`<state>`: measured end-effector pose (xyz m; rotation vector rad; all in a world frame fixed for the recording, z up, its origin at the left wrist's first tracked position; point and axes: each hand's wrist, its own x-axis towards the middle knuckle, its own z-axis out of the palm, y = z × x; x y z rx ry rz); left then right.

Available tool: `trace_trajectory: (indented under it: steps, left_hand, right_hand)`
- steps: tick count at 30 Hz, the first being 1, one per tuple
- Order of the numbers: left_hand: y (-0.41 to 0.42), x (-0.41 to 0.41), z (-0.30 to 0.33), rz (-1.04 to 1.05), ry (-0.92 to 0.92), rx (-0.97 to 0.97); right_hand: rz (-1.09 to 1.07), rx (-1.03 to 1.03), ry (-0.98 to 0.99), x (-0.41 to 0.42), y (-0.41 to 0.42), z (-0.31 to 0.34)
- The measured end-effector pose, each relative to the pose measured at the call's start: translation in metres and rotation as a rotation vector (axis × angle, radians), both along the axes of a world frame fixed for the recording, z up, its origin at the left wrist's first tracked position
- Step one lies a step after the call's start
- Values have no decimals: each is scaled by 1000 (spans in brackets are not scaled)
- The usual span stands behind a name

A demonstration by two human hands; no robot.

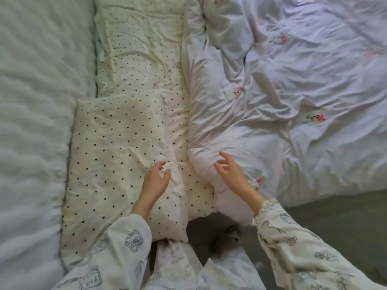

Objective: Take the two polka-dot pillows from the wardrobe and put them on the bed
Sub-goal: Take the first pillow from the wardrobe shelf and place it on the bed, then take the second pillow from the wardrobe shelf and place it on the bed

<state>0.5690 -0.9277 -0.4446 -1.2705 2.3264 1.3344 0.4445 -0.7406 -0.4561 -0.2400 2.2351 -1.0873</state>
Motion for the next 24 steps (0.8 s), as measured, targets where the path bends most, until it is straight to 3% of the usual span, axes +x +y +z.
trace_trajectory:
  steps: [13, 24]
  left_hand:
    - [293, -185, 84, -652, 295, -28]
    - [525, -329, 118, -1150, 485, 6]
  right_hand:
    - [-568, -112, 136, -81, 326, 71]
    - [-986, -216, 326, -133, 538, 115]
